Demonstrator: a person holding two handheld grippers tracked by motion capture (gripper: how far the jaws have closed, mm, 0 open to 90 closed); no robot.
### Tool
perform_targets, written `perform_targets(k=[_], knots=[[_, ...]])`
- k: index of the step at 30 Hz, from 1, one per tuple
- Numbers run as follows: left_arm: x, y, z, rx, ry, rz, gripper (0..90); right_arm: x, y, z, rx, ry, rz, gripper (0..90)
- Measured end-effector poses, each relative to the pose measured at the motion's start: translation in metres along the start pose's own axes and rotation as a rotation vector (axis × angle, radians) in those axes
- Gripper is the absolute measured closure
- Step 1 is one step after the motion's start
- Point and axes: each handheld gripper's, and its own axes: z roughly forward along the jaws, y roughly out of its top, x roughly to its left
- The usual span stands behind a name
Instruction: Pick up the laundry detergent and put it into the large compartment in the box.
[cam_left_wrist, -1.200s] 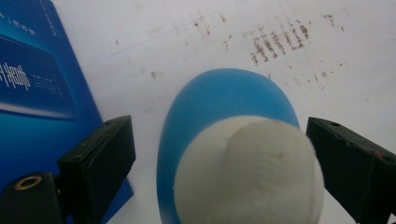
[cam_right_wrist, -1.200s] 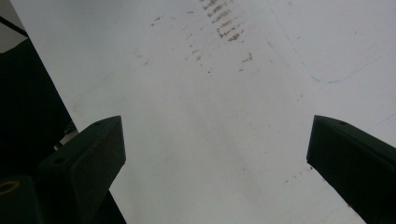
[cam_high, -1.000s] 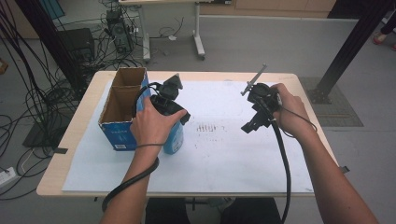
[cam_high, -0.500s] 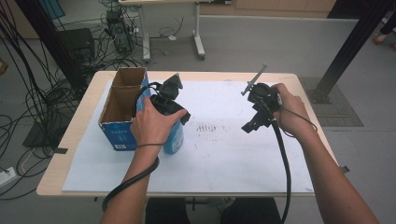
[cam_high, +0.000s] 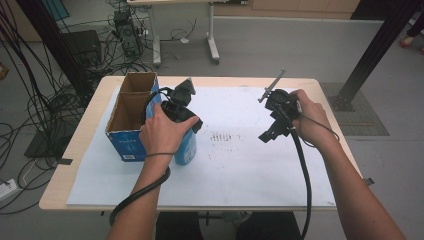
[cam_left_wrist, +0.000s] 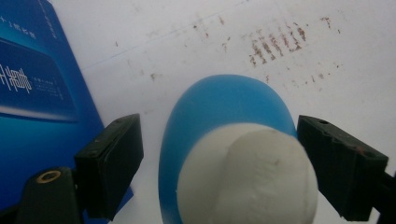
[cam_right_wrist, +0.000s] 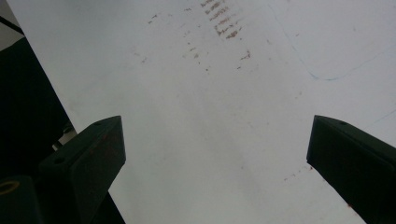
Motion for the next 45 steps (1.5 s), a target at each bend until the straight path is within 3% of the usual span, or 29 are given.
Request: perform_targets(k=[45], knots=[[0.0015, -0.0011, -0.0001, -0.015, -0.024, 0.003, 36.7, 0.0025, 0.0037, 0.0027, 0.014, -0.011, -0.010, 4.2]])
